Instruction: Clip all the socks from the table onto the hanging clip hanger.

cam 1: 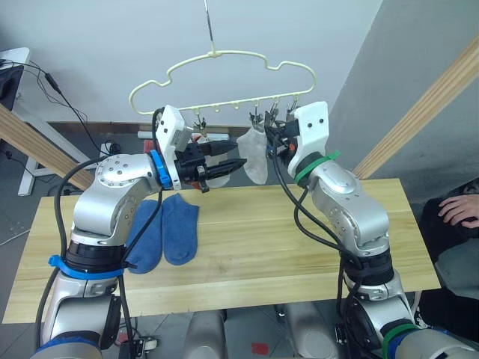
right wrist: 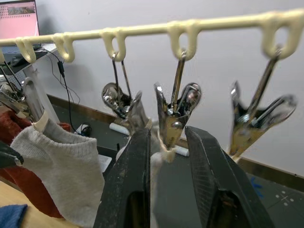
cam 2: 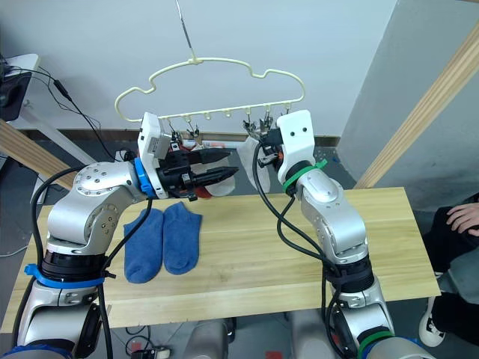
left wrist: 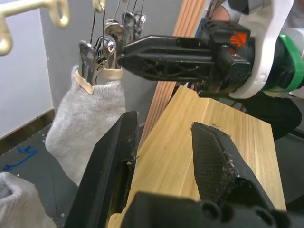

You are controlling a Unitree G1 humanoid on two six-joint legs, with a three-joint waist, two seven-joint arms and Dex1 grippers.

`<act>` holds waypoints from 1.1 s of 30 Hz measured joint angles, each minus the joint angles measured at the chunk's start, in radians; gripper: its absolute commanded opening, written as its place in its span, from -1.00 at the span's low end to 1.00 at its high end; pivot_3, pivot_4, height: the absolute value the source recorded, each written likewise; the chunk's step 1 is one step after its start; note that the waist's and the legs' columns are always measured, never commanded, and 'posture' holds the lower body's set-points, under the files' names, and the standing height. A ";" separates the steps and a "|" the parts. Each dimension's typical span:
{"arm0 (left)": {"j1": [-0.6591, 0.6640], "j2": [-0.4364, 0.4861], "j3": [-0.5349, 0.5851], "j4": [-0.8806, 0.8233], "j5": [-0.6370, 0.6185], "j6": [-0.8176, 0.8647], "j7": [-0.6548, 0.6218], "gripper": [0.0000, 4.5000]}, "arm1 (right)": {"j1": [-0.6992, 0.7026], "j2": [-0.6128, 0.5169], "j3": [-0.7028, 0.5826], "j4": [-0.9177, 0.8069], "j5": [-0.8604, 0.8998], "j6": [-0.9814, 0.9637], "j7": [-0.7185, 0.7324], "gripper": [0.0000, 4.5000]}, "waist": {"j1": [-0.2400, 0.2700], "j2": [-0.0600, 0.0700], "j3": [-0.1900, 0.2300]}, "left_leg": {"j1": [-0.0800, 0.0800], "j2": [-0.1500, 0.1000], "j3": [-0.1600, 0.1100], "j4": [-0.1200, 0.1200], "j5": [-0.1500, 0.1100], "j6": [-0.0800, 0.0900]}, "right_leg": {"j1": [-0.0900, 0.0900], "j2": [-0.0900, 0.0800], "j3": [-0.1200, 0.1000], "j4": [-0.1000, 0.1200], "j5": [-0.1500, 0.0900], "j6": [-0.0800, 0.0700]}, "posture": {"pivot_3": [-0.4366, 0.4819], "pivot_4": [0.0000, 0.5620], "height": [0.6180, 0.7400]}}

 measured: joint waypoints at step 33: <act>-0.002 0.008 0.034 0.000 -0.052 0.020 0.002 -0.10 | -0.108 0.045 0.002 0.184 -0.045 -0.147 0.041 -0.09 | 0.000 0.000 0.000 | 0.000 0.000 0.000 0.000 0.000 0.000 | 0.000 0.000 0.000 0.001 0.000 0.000 | -0.16 0.08 0.92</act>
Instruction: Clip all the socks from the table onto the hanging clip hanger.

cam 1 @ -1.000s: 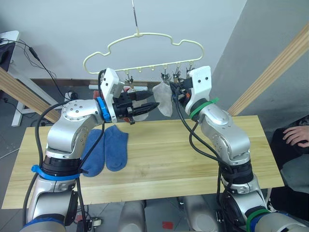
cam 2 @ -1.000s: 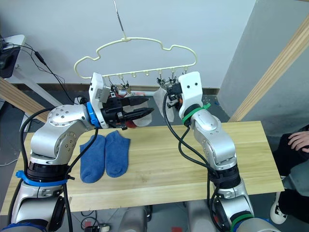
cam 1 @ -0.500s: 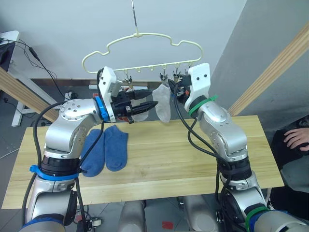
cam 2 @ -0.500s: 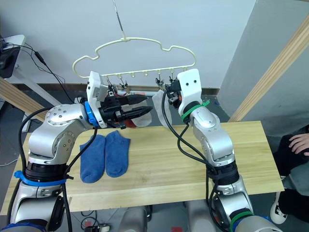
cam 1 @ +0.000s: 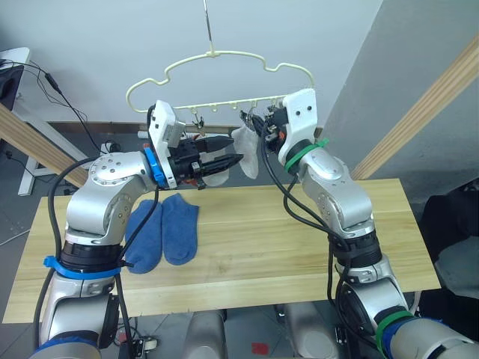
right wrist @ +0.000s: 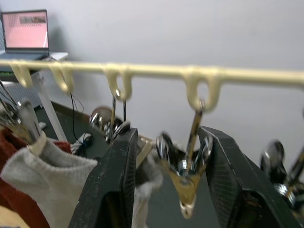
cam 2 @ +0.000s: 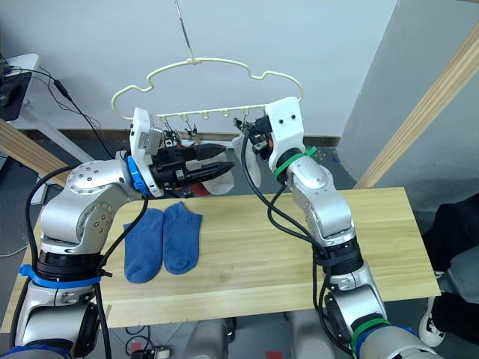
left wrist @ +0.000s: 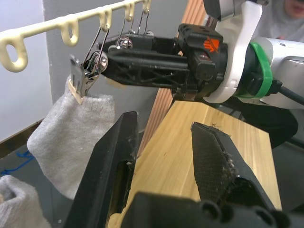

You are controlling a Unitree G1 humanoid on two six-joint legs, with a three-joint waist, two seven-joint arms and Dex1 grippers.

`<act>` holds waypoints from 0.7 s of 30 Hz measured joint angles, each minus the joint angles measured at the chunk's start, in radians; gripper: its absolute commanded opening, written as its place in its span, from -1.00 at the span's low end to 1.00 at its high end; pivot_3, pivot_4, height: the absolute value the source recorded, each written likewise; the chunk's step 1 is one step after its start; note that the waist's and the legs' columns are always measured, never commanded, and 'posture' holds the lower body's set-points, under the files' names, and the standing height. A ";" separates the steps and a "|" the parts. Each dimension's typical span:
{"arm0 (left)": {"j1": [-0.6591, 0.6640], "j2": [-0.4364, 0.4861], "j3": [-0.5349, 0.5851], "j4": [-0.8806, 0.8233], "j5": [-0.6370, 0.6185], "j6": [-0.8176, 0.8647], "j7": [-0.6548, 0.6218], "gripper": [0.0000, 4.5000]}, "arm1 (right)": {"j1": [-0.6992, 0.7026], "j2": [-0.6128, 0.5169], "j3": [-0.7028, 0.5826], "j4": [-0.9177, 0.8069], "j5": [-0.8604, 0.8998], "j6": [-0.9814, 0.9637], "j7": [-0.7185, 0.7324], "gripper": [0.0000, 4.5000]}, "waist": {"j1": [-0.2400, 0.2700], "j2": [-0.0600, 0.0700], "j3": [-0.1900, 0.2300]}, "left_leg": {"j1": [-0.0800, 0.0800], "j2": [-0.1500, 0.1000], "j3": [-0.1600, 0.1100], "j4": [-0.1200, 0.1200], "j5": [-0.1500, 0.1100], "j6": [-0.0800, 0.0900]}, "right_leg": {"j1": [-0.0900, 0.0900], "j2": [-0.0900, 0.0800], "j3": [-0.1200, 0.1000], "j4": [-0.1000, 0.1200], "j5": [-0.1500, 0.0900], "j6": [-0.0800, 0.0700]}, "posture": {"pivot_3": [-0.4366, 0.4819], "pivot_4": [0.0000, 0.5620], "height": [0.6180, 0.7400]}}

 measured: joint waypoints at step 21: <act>0.088 0.024 0.000 -0.055 0.033 -0.006 0.050 -0.10 | -0.005 0.026 -0.024 0.013 0.005 -0.013 -0.002 -0.94 | -0.002 0.000 0.000 | 0.000 0.000 0.000 0.000 0.000 0.000 | 0.000 0.000 0.000 0.000 0.000 0.000 | -0.17 0.09 0.92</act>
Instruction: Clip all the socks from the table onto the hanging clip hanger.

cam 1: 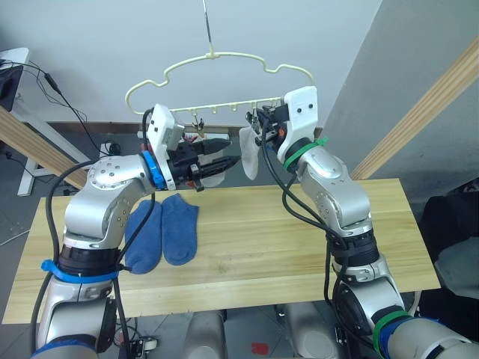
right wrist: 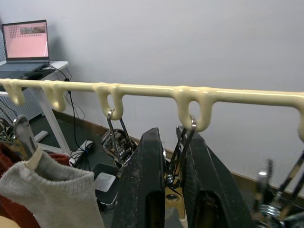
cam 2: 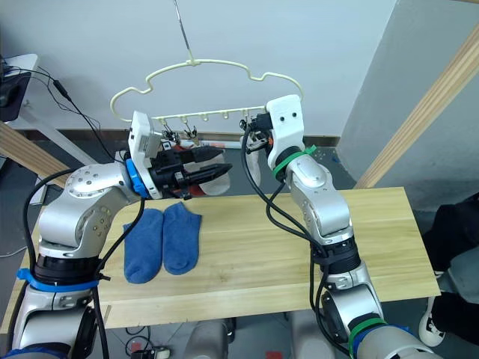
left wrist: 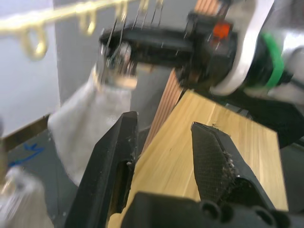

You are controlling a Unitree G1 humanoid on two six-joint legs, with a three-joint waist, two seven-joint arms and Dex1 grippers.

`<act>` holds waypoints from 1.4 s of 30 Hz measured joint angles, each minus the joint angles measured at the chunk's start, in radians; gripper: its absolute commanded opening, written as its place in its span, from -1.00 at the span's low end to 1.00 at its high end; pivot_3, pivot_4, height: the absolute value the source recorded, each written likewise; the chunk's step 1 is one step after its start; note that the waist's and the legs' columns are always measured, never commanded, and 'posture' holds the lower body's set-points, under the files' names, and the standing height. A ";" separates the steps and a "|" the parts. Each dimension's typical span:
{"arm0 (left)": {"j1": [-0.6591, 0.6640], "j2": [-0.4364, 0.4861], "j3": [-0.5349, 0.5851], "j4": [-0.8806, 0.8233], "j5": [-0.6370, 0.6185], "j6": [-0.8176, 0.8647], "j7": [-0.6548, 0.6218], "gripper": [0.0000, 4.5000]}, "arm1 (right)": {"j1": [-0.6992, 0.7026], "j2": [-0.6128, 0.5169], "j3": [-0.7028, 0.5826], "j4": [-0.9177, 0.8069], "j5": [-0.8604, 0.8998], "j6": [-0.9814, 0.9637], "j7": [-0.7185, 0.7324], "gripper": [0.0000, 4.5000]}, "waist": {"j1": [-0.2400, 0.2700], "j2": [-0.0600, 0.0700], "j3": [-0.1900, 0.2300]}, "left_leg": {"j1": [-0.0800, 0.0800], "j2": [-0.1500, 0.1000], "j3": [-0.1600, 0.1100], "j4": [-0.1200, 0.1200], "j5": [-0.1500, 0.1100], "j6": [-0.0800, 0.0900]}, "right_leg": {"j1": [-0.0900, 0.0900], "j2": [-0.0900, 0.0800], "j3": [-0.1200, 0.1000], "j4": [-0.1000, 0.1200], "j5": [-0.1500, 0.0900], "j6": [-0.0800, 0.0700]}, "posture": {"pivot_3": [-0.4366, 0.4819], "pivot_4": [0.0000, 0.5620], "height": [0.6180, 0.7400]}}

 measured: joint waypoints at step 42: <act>0.157 -0.062 -0.049 0.747 0.411 -0.514 0.158 -0.63 | -0.018 0.010 -0.015 -0.006 0.002 0.049 0.010 -0.94 | -0.002 0.000 -0.001 | 0.002 0.001 0.000 0.001 0.002 0.004 | 0.001 0.000 -0.001 0.001 0.003 -0.002 | -0.24 0.12 0.92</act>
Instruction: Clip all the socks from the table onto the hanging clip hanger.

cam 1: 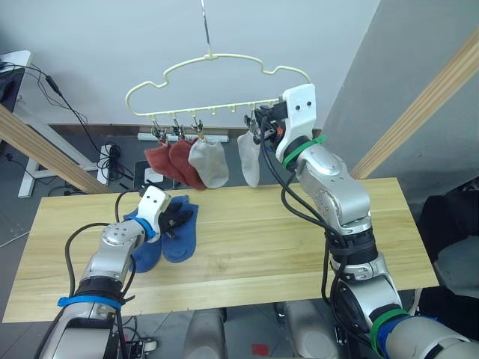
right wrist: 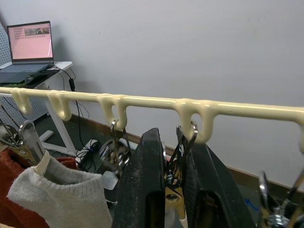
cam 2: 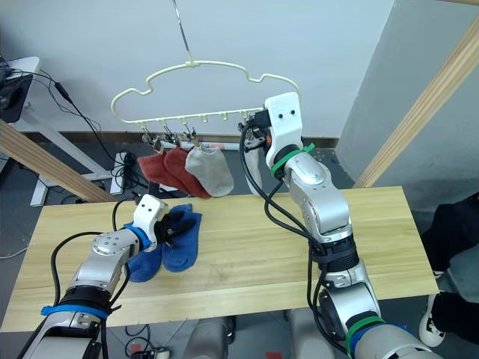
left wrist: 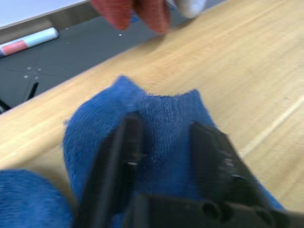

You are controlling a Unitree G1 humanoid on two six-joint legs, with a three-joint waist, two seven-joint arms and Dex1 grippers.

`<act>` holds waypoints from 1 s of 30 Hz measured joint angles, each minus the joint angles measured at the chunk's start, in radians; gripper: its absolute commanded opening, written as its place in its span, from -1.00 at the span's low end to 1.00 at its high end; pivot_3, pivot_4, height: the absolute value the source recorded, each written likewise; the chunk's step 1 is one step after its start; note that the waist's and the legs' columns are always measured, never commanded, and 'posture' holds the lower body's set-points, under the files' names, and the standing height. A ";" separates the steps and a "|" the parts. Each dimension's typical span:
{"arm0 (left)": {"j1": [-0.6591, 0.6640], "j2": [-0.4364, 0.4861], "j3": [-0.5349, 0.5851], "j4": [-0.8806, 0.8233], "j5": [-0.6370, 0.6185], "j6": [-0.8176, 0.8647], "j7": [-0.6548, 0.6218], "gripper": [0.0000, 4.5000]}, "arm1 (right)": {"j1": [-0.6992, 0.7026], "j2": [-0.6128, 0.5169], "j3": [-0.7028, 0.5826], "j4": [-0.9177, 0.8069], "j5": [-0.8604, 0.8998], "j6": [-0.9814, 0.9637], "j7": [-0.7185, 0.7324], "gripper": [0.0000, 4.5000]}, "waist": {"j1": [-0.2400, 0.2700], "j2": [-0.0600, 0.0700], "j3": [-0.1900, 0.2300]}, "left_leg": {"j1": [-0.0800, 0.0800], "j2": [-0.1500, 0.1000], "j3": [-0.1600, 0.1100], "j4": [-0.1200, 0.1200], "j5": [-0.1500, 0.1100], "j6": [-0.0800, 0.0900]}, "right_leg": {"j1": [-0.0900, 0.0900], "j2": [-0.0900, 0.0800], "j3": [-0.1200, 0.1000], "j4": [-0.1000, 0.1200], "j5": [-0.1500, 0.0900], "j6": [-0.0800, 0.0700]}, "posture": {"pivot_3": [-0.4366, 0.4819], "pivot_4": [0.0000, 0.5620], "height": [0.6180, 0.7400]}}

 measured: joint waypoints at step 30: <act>-0.320 -0.354 -0.065 -0.397 -0.258 0.395 -0.049 -1.00 | 0.000 0.001 -0.001 -0.003 0.000 0.010 -0.001 -0.94 | -0.001 0.000 0.000 | -0.002 -0.002 0.001 0.001 0.000 0.000 | 0.000 0.000 0.002 -0.002 0.002 0.004 | -0.29 0.10 0.92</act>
